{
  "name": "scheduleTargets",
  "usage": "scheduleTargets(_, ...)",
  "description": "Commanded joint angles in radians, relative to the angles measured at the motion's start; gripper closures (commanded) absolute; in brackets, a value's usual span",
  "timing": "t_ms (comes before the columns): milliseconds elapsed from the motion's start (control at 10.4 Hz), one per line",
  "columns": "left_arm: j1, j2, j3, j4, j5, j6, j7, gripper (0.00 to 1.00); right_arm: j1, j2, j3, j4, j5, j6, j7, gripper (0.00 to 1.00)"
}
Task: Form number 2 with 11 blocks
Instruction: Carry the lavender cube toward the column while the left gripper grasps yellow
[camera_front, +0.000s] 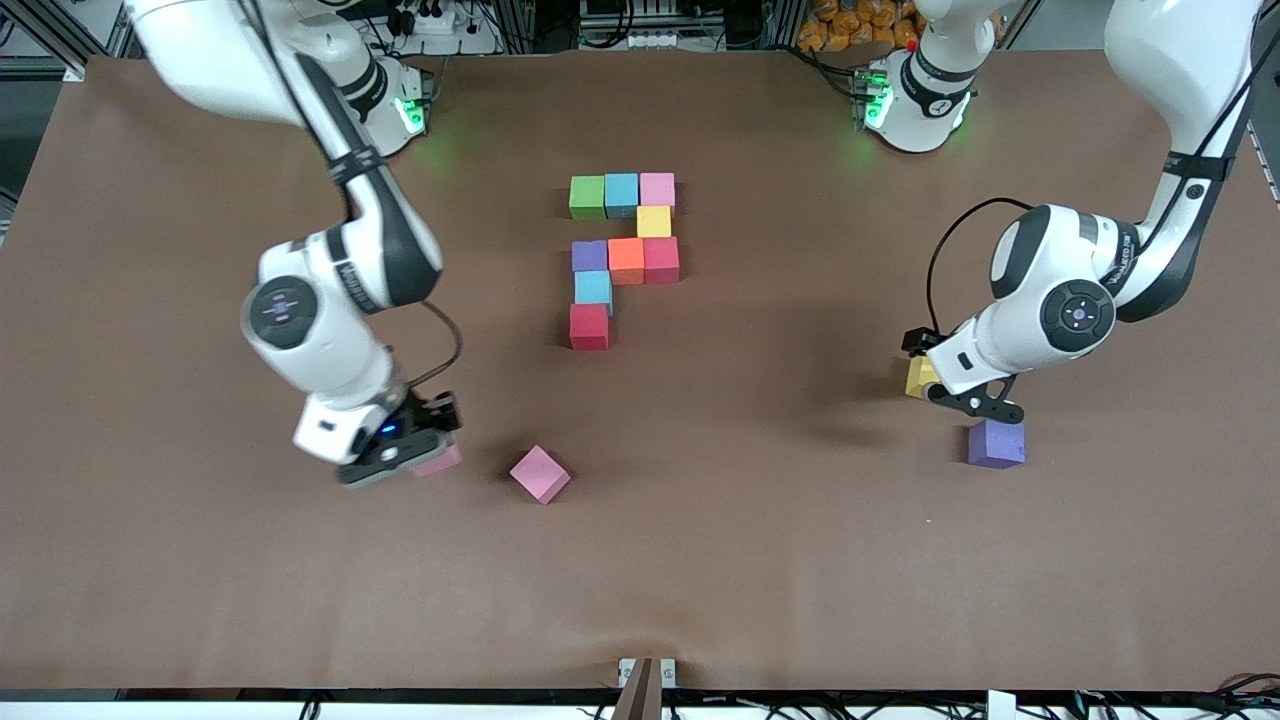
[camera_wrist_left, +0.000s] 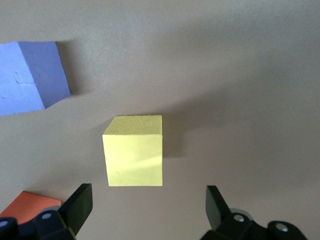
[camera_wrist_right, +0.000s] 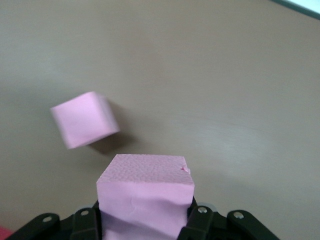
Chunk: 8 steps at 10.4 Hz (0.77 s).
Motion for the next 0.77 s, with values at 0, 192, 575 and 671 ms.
scheduleTargets(0, 0.020, 0.028, -0.011, -0.006, 0.077, 0.023, 0.017, 0.00, 0.090, -0.022, -0.010, -0.026, -0.004, 0.004, -0.014, 0.45)
scheduleTargets(192, 0.054, 0.062, -0.011, -0.001, 0.079, 0.039, 0.016, 0.00, 0.159, -0.024, -0.010, -0.024, -0.006, 0.004, -0.017, 0.45)
scheduleTargets(575, 0.055, 0.119, -0.010, 0.005, 0.068, 0.059, -0.032, 0.00, 0.245, -0.016, -0.010, -0.020, -0.006, 0.006, -0.159, 0.45)
scheduleTargets(671, 0.049, 0.125, -0.010, 0.010, 0.068, 0.059, -0.073, 0.00, 0.255, -0.012, -0.010, -0.012, -0.006, 0.006, -0.208, 0.45)
